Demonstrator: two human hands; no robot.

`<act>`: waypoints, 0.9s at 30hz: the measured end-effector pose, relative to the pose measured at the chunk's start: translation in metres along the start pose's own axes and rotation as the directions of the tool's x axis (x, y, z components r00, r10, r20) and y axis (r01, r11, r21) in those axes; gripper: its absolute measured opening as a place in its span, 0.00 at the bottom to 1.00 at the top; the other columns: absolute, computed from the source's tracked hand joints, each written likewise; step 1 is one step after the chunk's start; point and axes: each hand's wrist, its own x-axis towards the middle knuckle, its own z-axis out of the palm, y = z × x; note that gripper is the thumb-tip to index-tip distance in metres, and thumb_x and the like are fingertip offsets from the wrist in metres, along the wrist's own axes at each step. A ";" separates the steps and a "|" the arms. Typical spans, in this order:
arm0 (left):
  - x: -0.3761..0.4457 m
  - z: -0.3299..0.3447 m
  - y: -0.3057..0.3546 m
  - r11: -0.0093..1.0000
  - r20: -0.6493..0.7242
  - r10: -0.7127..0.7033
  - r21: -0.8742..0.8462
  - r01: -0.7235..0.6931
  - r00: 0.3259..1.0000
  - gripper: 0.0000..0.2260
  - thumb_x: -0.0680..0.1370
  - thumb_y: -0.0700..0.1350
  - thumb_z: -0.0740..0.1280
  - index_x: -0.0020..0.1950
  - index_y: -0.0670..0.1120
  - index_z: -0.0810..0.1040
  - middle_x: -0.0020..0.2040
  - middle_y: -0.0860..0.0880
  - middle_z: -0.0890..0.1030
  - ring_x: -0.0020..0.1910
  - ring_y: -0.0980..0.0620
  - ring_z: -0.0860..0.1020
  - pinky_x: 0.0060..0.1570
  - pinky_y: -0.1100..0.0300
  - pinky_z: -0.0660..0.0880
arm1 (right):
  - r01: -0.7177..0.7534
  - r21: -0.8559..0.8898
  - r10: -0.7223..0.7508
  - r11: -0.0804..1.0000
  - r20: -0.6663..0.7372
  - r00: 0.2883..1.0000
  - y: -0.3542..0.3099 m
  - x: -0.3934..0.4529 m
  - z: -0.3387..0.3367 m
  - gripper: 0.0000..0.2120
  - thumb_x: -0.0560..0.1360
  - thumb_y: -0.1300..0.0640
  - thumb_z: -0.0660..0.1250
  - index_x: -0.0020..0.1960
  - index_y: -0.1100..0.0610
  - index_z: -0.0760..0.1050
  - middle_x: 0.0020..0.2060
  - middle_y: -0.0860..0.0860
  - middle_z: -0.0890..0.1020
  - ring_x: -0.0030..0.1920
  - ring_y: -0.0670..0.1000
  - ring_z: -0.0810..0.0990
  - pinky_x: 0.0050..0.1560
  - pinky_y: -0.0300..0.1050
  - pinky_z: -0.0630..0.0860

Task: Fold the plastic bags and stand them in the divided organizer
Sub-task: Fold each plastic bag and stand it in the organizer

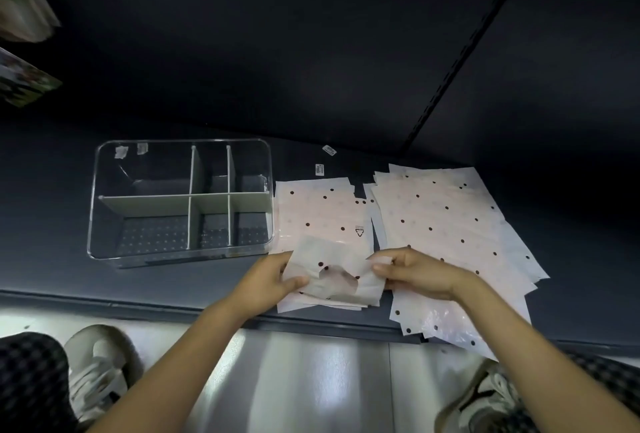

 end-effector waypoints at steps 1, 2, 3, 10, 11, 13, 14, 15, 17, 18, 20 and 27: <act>0.000 0.002 0.001 0.999 0.020 -0.004 -0.044 0.005 1.000 0.10 0.75 0.40 0.70 0.54 0.51 0.78 0.53 0.54 0.82 0.52 0.57 0.79 0.54 0.66 0.74 | -0.015 0.079 0.019 0.997 -0.053 0.998 0.006 0.004 0.005 0.14 0.77 0.57 0.62 0.60 0.62 0.75 0.53 0.55 0.81 0.54 0.50 0.80 0.58 0.45 0.77; 0.000 0.004 0.000 0.998 0.023 -0.025 -0.064 0.026 0.999 0.12 0.76 0.39 0.68 0.58 0.50 0.77 0.55 0.54 0.81 0.54 0.56 0.78 0.55 0.66 0.73 | -0.017 0.156 0.037 0.988 -0.127 0.991 0.011 0.007 0.010 0.13 0.78 0.57 0.62 0.60 0.60 0.75 0.53 0.54 0.82 0.54 0.50 0.80 0.57 0.46 0.78; 0.000 0.008 -0.003 0.995 0.009 -0.057 -0.076 0.057 0.998 0.13 0.77 0.39 0.67 0.60 0.48 0.76 0.57 0.52 0.80 0.56 0.54 0.78 0.58 0.63 0.73 | -0.011 0.216 0.057 0.976 -0.208 0.976 0.016 0.010 0.015 0.12 0.78 0.55 0.63 0.60 0.58 0.74 0.53 0.53 0.82 0.54 0.50 0.81 0.55 0.47 0.78; 0.007 0.037 -0.011 0.930 -0.294 -0.367 -0.117 0.348 0.882 0.17 0.74 0.37 0.69 0.62 0.42 0.72 0.55 0.44 0.81 0.52 0.44 0.78 0.52 0.56 0.75 | 0.042 0.292 0.144 0.956 -0.587 0.797 0.038 0.030 0.034 0.14 0.75 0.61 0.68 0.59 0.59 0.71 0.46 0.54 0.79 0.45 0.49 0.80 0.38 0.36 0.78; 0.006 0.041 -0.008 0.922 -0.329 -0.388 -0.112 0.372 0.861 0.18 0.74 0.37 0.69 0.63 0.44 0.70 0.54 0.45 0.80 0.51 0.44 0.78 0.50 0.57 0.74 | 0.046 0.255 0.125 0.966 -0.615 0.779 0.040 0.032 0.034 0.13 0.75 0.63 0.68 0.58 0.59 0.72 0.44 0.53 0.79 0.43 0.48 0.80 0.37 0.36 0.77; 0.001 0.050 0.000 0.912 -0.423 -0.400 -0.092 0.400 0.813 0.23 0.75 0.38 0.68 0.68 0.46 0.65 0.55 0.45 0.78 0.52 0.44 0.76 0.48 0.57 0.72 | 0.036 0.175 0.087 0.984 -0.648 0.757 0.045 0.037 0.035 0.11 0.75 0.64 0.68 0.56 0.58 0.73 0.41 0.53 0.80 0.43 0.49 0.79 0.41 0.39 0.77; -0.003 0.055 0.005 0.916 -0.500 -0.366 -0.043 0.400 0.785 0.26 0.74 0.39 0.68 0.70 0.47 0.63 0.58 0.45 0.75 0.55 0.44 0.75 0.49 0.56 0.71 | 0.030 0.137 0.068 0.990 -0.658 0.750 0.046 0.039 0.035 0.10 0.74 0.64 0.68 0.55 0.58 0.73 0.39 0.52 0.80 0.43 0.51 0.79 0.43 0.41 0.77; -0.009 0.060 0.009 0.915 -0.576 -0.296 0.059 0.399 0.762 0.29 0.74 0.40 0.69 0.72 0.46 0.62 0.59 0.44 0.73 0.57 0.44 0.73 0.51 0.54 0.70 | 0.031 0.106 0.048 0.994 -0.666 0.744 0.047 0.041 0.035 0.09 0.74 0.63 0.69 0.53 0.57 0.73 0.38 0.52 0.80 0.42 0.52 0.79 0.43 0.43 0.77; -0.017 0.071 0.015 0.872 -0.640 -0.072 0.332 0.360 0.765 0.30 0.71 0.42 0.73 0.71 0.44 0.66 0.60 0.43 0.72 0.56 0.42 0.72 0.53 0.50 0.71 | 0.050 0.064 0.007 0.997 -0.681 0.733 0.048 0.044 0.036 0.09 0.74 0.63 0.69 0.51 0.55 0.73 0.37 0.51 0.81 0.41 0.51 0.79 0.40 0.39 0.75; -0.020 0.076 0.014 0.856 -0.621 0.051 0.430 0.286 0.782 0.29 0.70 0.42 0.74 0.69 0.44 0.69 0.61 0.42 0.73 0.57 0.41 0.74 0.55 0.48 0.72 | 0.062 0.046 -0.013 0.997 -0.688 0.725 0.048 0.046 0.036 0.09 0.74 0.62 0.69 0.51 0.54 0.73 0.37 0.51 0.81 0.41 0.51 0.79 0.39 0.36 0.75; -0.025 0.083 0.009 0.827 -0.437 0.187 0.553 0.099 0.880 0.27 0.72 0.44 0.72 0.70 0.44 0.69 0.69 0.42 0.70 0.67 0.40 0.70 0.65 0.47 0.67 | 0.078 0.008 -0.050 0.997 -0.705 0.708 0.049 0.049 0.038 0.09 0.74 0.61 0.69 0.51 0.53 0.74 0.37 0.50 0.81 0.42 0.49 0.80 0.39 0.34 0.73; -0.028 0.073 -0.028 0.516 0.047 0.042 0.854 -0.062 0.998 0.34 0.79 0.63 0.43 0.72 0.46 0.28 0.75 0.48 0.31 0.73 0.48 0.30 0.72 0.53 0.31 | -0.064 -0.182 -0.094 0.981 -0.742 0.664 0.044 0.048 0.049 0.14 0.76 0.58 0.67 0.61 0.58 0.71 0.45 0.55 0.80 0.50 0.55 0.78 0.46 0.41 0.71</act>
